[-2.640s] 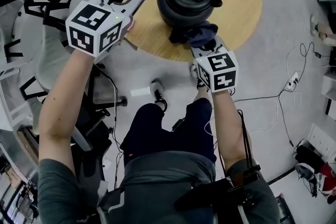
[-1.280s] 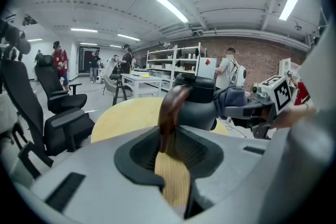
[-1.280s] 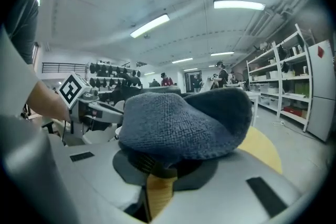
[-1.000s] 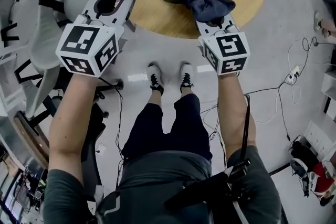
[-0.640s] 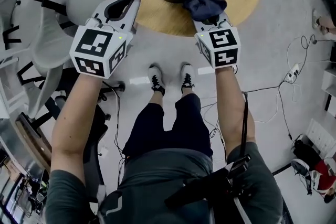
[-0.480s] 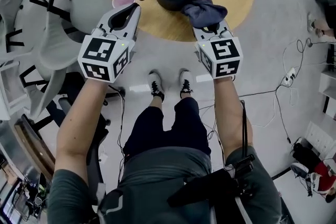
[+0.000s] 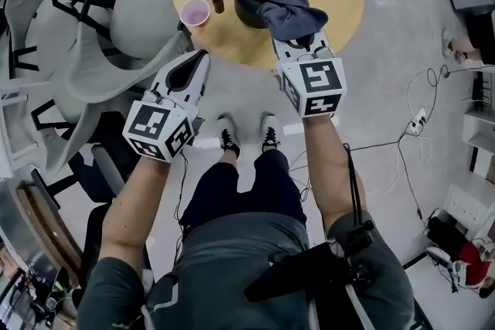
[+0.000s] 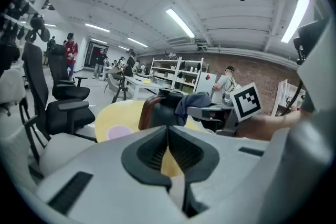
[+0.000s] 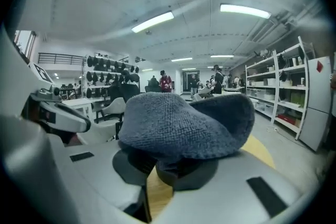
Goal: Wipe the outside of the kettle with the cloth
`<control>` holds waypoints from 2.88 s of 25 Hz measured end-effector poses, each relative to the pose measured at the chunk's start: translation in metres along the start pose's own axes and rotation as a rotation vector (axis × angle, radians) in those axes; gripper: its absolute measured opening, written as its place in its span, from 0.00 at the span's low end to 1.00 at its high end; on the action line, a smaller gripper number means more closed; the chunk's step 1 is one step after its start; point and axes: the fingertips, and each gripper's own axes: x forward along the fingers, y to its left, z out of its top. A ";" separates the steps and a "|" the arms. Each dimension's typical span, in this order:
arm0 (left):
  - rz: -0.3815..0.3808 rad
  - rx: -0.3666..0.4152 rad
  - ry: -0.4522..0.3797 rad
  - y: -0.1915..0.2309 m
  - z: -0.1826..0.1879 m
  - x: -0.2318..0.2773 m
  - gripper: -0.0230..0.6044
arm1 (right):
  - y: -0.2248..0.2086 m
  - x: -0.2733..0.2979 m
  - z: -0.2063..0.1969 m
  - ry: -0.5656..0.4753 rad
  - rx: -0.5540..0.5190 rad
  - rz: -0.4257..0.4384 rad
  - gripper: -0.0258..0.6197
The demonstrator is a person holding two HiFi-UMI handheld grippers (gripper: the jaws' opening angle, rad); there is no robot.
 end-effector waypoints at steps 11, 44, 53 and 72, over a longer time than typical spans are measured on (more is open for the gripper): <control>-0.013 0.010 -0.065 0.004 -0.008 -0.009 0.05 | 0.016 0.018 -0.085 0.094 0.023 -0.007 0.16; 0.012 -0.044 -0.088 0.009 0.004 -0.044 0.05 | 0.058 0.047 -0.014 0.090 -0.005 -0.023 0.16; -0.003 -0.064 -0.040 0.018 -0.036 -0.035 0.05 | 0.062 0.083 -0.099 0.206 -0.010 -0.016 0.16; -0.010 -0.017 -0.040 0.011 -0.018 -0.073 0.05 | 0.069 0.041 -0.089 0.259 0.145 0.072 0.16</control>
